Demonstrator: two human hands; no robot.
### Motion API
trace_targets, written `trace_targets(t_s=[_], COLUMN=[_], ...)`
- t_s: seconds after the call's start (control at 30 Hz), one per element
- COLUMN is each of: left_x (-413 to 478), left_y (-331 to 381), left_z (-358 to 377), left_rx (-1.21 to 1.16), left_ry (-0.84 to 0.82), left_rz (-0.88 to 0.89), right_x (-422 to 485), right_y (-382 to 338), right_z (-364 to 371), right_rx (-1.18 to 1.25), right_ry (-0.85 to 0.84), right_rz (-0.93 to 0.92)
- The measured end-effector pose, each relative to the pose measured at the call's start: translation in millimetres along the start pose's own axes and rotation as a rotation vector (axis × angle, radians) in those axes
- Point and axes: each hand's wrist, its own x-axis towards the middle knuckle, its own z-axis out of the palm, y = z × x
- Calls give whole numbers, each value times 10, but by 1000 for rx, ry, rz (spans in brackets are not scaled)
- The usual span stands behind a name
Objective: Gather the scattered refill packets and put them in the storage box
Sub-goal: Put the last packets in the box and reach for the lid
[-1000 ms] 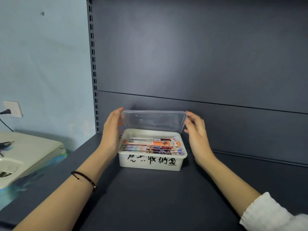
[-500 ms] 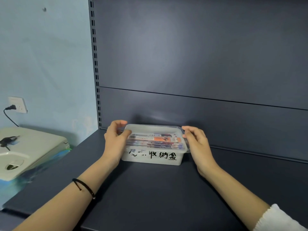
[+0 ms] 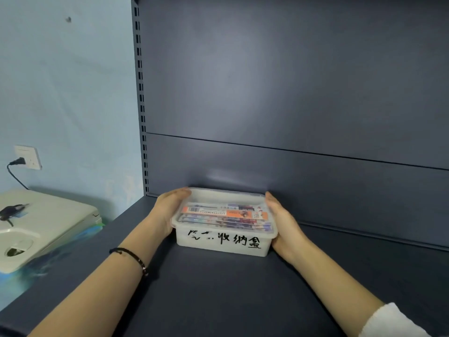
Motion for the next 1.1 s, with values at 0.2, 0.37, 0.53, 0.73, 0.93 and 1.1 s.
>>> trace_targets(t_s=[0.2, 0.37, 0.53, 0.73, 0.93, 1.1], left_x=[52, 46, 45, 13, -37, -77], left_y=[-43, -46, 8, 31, 92, 33], left_z=[-53, -51, -32, -2, 29, -81], left_rx=[133, 313, 821, 1079, 1393, 854], left_ry=[-26, -35, 39, 68, 132, 58], left_rz=[58, 183, 388, 505, 648, 397], right_x=[-14, -24, 51, 180, 194, 81], right_y=[-58, -96, -235, -188, -188, -188], right_z=[-66, -87, -125, -174, -155, -140], right_rx=[-53, -251, -563, -416, -475, -388], right_ry=[82, 119, 156, 211, 232, 217], right_rz=[-95, -131, -206, -181, -191, -177])
